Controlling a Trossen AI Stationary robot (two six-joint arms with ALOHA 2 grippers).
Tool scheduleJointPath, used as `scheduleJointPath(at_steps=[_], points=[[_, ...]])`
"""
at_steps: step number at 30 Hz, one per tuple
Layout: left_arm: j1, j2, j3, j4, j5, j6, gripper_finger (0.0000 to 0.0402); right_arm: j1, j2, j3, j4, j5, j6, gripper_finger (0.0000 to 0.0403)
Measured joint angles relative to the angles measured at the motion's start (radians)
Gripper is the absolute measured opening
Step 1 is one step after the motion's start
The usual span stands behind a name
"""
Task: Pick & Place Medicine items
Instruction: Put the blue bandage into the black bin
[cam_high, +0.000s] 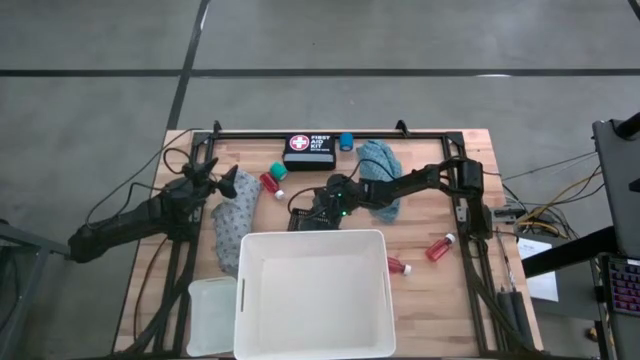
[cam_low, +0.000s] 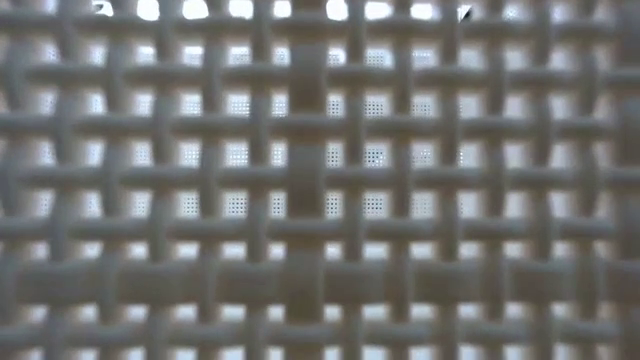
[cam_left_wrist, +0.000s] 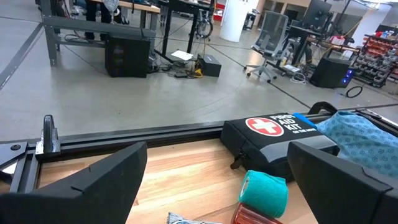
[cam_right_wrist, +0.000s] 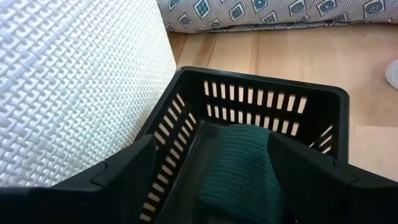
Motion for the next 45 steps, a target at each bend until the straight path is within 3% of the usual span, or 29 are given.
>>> scheduleJointPath(at_steps=[38,45], points=[[0.0,0.0,0.0,0.0,0.0,0.0,0.0393,0.0,-0.028,0.001,-0.002,0.008,-0.008,0.0302],[0.0,0.0,0.0,0.0,0.0,0.0,0.0393,-0.001,-0.106,-0.003,-0.03,0.086,-0.053,0.0302]])
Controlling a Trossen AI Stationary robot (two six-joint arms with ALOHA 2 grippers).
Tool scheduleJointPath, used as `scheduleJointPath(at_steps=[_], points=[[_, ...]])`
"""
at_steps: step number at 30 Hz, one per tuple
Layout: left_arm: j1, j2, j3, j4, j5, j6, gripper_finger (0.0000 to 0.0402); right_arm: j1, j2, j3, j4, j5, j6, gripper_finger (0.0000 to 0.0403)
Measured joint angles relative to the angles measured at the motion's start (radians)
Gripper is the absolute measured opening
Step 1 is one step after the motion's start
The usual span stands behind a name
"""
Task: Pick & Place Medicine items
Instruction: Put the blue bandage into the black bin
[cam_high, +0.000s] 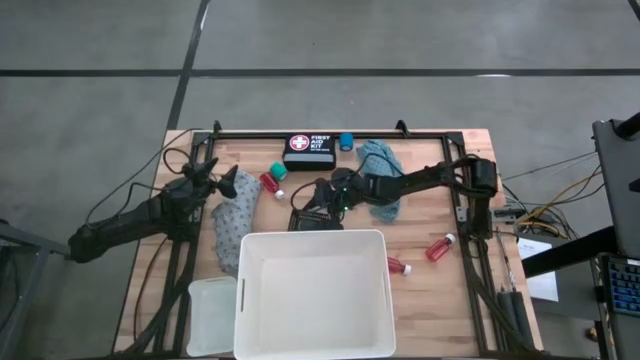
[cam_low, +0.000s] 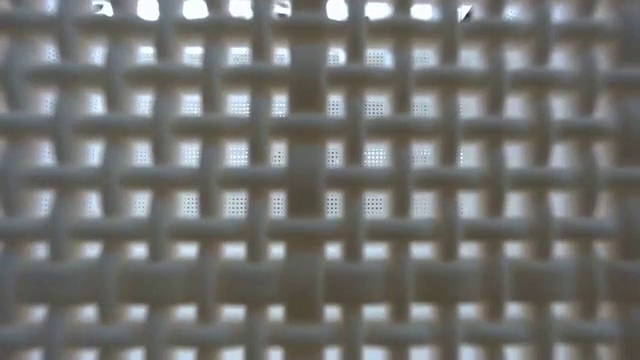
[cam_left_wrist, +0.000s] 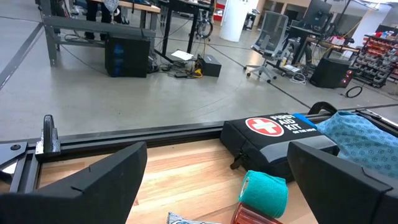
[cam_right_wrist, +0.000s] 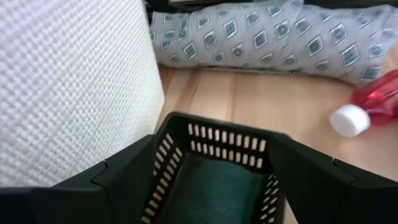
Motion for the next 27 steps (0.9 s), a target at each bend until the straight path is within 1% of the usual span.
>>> scheduleJointPath(at_steps=[5,16,21,27], points=[[0.0,0.0,0.0,0.0,0.0,0.0,0.0393,0.0,-0.04,-0.002,-0.049,0.028,-0.027,0.0302],[0.0,0.0,0.0,0.0,0.0,0.0,0.0393,0.0,-0.095,-0.011,-0.119,0.042,-0.039,0.0302],[0.0,0.0,0.0,0.0,0.0,0.0,0.0393,0.0,-0.139,-0.011,-0.199,0.079,-0.08,0.0302],[0.0,0.0,0.0,0.0,0.0,0.0,0.0393,0.0,-0.21,-0.011,-0.324,0.13,-0.087,0.0302]])
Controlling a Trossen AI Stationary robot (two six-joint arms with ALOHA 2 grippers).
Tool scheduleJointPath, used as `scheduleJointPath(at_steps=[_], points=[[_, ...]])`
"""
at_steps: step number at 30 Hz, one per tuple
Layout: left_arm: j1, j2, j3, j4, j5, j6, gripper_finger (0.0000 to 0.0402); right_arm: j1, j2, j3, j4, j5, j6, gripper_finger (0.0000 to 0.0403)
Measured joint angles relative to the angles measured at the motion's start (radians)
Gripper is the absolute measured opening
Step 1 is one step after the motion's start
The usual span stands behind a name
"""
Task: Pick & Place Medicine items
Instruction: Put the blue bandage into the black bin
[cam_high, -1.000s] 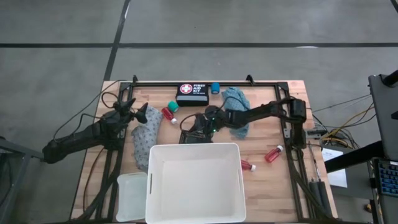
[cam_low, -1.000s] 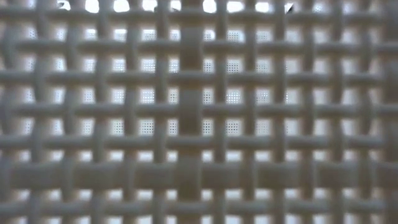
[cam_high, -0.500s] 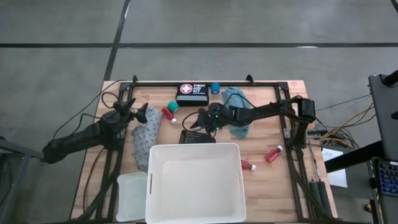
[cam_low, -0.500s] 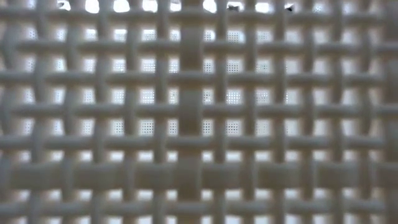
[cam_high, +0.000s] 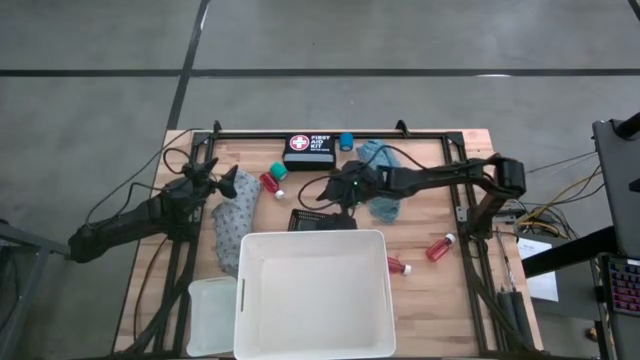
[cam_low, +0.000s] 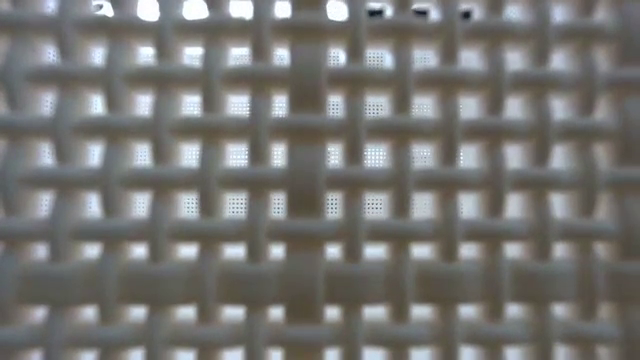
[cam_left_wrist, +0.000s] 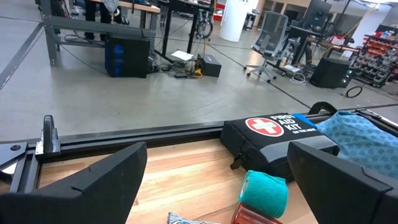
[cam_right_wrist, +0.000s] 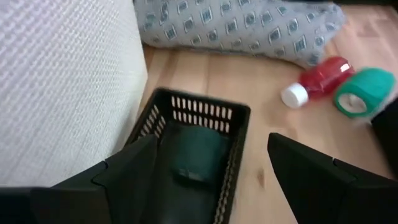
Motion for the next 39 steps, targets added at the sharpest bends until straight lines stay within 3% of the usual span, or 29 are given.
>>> scheduleJointPath(at_steps=[10,18,32,39], points=[[0.0,0.001,0.0,0.0,0.0,0.0,0.0393,0.0,-0.139,-0.002,-0.225,0.089,-0.003,0.0302],[0.0,0.0,0.0,0.0,0.0,0.0,0.0393,-0.023,-0.239,-0.002,-0.392,0.095,0.047,0.0302],[0.0,0.0,0.0,0.0,0.0,0.0,0.0393,-0.141,-0.372,-0.003,-0.587,0.095,0.039,0.0302],[0.0,0.0,0.0,0.0,0.0,0.0,0.0393,-0.221,-0.435,-0.003,-0.601,0.095,0.038,0.0302]])
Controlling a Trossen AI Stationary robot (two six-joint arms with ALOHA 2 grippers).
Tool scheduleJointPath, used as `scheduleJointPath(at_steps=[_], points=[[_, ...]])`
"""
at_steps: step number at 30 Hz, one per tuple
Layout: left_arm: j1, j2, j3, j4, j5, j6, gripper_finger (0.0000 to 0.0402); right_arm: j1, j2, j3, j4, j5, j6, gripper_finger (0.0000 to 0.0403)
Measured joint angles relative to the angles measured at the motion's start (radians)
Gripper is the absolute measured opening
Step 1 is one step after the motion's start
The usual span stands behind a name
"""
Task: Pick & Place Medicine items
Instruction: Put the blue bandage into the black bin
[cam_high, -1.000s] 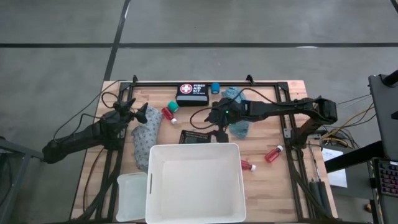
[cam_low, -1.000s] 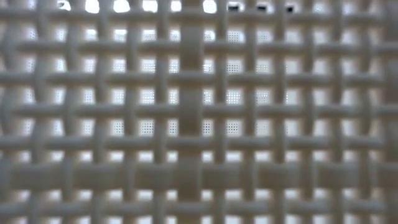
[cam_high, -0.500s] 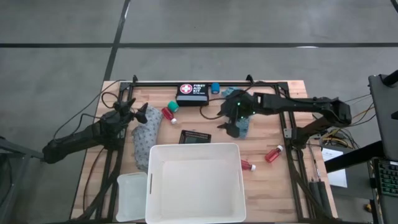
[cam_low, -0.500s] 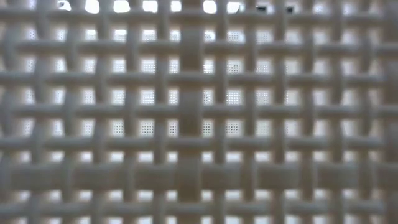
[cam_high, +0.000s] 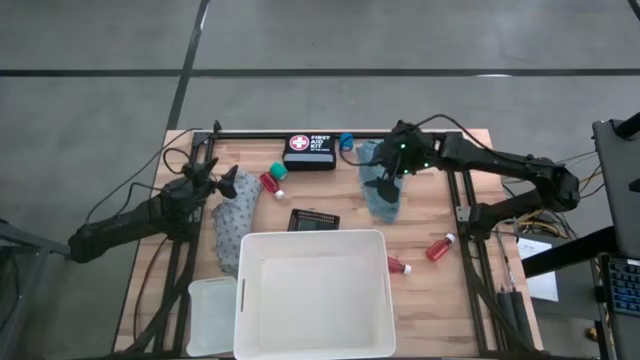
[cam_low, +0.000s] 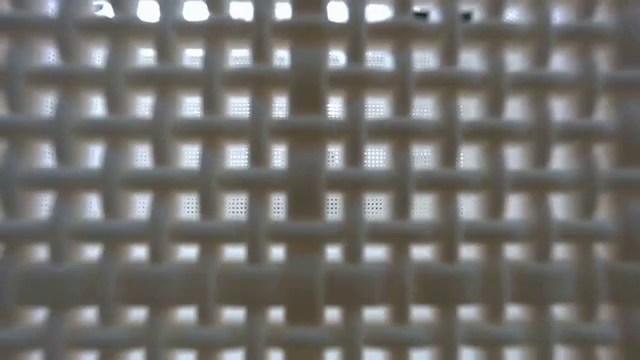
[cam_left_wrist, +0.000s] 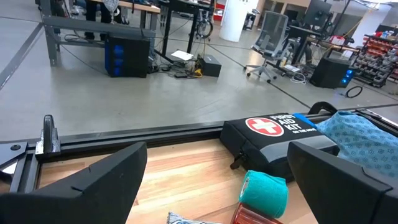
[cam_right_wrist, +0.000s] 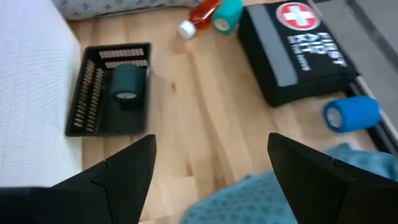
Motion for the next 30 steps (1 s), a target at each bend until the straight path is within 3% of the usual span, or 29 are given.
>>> scheduleJointPath(at_steps=[10,19,30], points=[[0.0,0.0,0.0,0.0,0.0,0.0,0.0393,-0.06,-0.01,0.004,0.046,0.0,-0.042,0.0302],[0.0,0.0,0.0,0.0,0.0,0.0,0.0393,-0.121,0.002,0.112,0.042,0.0,0.013,0.0288],[0.0,0.0,0.0,0.0,0.0,0.0,0.0393,-0.224,0.106,0.245,0.001,-0.046,-0.129,0.0264]])
